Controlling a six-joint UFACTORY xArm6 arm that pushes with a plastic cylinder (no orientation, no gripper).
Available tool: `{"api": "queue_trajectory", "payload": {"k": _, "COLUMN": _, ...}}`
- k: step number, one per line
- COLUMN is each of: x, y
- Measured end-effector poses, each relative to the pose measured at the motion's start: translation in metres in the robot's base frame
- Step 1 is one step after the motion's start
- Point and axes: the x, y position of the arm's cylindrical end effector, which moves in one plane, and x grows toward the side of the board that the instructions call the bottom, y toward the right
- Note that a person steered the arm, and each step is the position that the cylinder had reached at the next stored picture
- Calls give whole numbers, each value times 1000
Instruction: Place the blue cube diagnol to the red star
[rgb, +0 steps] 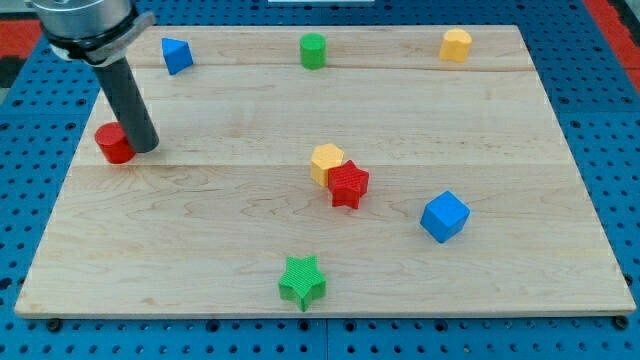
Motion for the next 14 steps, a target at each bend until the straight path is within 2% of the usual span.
{"api": "queue_trajectory", "payload": {"k": 1, "x": 0, "y": 34}}
{"api": "queue_trajectory", "payload": {"k": 3, "x": 0, "y": 63}}
{"api": "queue_trajectory", "payload": {"k": 5, "x": 51, "y": 196}}
{"api": "queue_trajectory", "payload": {"k": 6, "x": 68, "y": 207}}
{"api": "queue_trajectory", "payload": {"k": 7, "x": 109, "y": 267}}
{"api": "queue_trajectory", "payload": {"k": 8, "x": 133, "y": 361}}
{"api": "queue_trajectory", "payload": {"k": 9, "x": 119, "y": 382}}
{"api": "queue_trajectory", "payload": {"k": 11, "x": 93, "y": 349}}
{"api": "queue_trajectory", "payload": {"k": 13, "x": 48, "y": 378}}
{"api": "queue_trajectory", "payload": {"k": 14, "x": 51, "y": 379}}
